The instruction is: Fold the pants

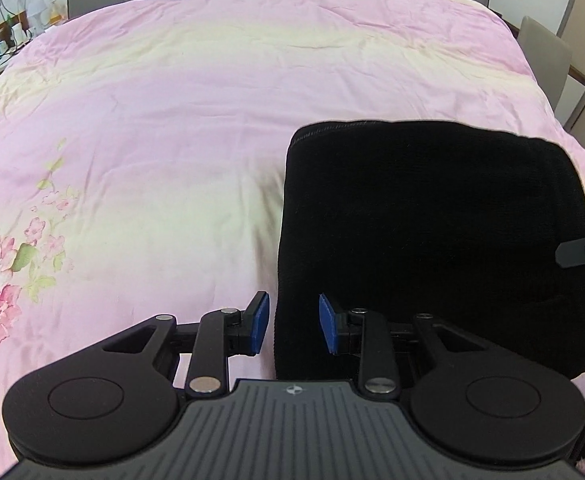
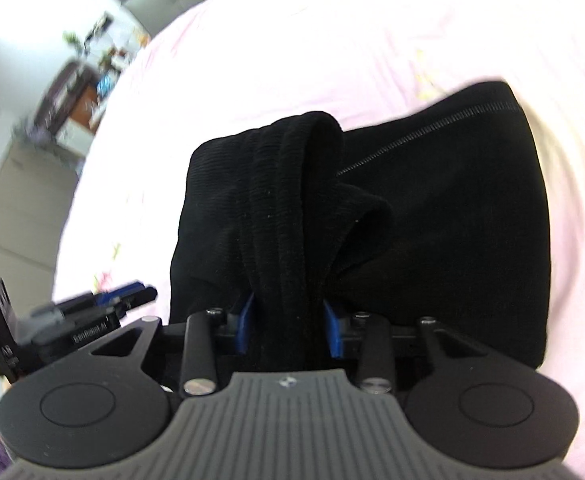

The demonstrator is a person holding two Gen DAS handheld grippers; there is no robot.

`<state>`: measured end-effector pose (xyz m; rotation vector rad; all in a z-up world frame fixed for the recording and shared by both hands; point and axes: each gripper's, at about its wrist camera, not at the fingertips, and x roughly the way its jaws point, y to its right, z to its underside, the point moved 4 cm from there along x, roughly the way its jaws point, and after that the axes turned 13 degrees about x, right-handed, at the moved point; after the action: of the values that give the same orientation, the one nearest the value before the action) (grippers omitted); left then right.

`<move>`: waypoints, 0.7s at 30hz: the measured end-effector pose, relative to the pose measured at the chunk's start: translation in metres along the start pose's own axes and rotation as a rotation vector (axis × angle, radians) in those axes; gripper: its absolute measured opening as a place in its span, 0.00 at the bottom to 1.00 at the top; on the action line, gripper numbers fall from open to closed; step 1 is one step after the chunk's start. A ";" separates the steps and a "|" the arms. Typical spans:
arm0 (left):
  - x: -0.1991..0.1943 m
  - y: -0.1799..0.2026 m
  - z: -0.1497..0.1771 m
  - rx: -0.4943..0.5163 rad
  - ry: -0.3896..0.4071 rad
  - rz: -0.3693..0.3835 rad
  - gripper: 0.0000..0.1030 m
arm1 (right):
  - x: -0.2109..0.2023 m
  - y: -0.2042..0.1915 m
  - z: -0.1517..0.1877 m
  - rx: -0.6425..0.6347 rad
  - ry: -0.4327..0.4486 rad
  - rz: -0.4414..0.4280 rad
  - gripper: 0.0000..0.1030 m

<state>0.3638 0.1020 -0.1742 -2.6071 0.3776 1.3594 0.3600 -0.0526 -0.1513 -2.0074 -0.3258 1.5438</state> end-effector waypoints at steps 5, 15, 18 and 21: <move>-0.006 0.006 0.005 -0.032 0.012 -0.023 0.34 | 0.025 0.010 -0.006 0.035 -0.091 0.087 0.50; 0.005 0.021 0.033 -0.181 0.023 -0.001 0.34 | 0.064 0.042 0.004 0.089 -0.103 0.021 0.77; 0.006 0.018 0.041 -0.200 0.012 -0.002 0.34 | 0.068 0.038 0.011 0.013 -0.097 0.084 0.74; 0.001 0.013 0.045 -0.219 0.019 0.001 0.34 | 0.059 0.019 0.017 -0.003 -0.099 0.112 0.44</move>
<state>0.3253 0.1022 -0.2014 -2.7955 0.2445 1.4523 0.3585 -0.0325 -0.2124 -1.9850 -0.2582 1.7159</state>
